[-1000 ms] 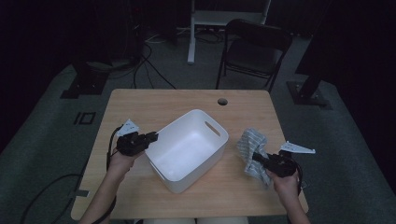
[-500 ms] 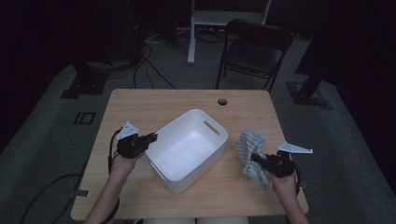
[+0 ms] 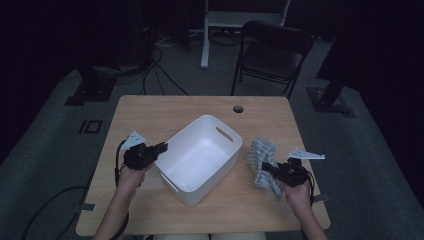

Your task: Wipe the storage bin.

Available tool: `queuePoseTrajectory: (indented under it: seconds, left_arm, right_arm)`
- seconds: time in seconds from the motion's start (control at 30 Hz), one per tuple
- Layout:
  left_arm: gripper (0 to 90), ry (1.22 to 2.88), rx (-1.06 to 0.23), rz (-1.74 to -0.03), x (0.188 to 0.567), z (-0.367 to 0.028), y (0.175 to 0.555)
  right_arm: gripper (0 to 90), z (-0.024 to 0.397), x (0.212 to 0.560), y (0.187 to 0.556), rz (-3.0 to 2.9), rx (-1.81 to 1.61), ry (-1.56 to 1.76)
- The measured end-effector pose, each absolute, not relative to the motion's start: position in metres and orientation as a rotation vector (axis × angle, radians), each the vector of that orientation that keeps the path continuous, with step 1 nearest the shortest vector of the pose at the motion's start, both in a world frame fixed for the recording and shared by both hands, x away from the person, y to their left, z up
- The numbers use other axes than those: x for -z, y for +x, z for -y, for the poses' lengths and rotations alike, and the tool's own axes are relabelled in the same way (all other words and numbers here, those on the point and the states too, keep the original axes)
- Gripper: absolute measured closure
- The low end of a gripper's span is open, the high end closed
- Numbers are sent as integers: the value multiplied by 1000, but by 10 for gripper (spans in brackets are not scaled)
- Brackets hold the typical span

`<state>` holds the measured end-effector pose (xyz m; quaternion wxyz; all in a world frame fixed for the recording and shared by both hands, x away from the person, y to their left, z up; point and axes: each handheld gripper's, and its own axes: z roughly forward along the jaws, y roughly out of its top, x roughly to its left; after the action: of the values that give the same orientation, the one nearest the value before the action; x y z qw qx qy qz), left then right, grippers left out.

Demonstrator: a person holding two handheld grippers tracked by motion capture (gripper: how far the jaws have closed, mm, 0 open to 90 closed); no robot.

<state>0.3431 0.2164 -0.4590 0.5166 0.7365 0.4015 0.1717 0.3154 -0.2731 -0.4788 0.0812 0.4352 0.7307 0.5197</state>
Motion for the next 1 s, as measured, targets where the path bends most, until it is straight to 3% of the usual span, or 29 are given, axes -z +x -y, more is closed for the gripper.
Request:
queuePoseTrajectory:
  seconds: [0.43, 0.93, 1.0]
  left_arm:
    - [853, 1764, -395, -948, 460, -218, 343]
    - [851, 1750, -392, -949, 461, -219, 344]
    - [851, 1758, -399, -941, 460, -218, 344]
  right_arm:
    - [769, 213, 466, 338, -2220, -1520, 1280]
    - [592, 213, 465, 345, -2223, -1634, 1255]
    - [632, 213, 463, 345, -2228, -1623, 1266]
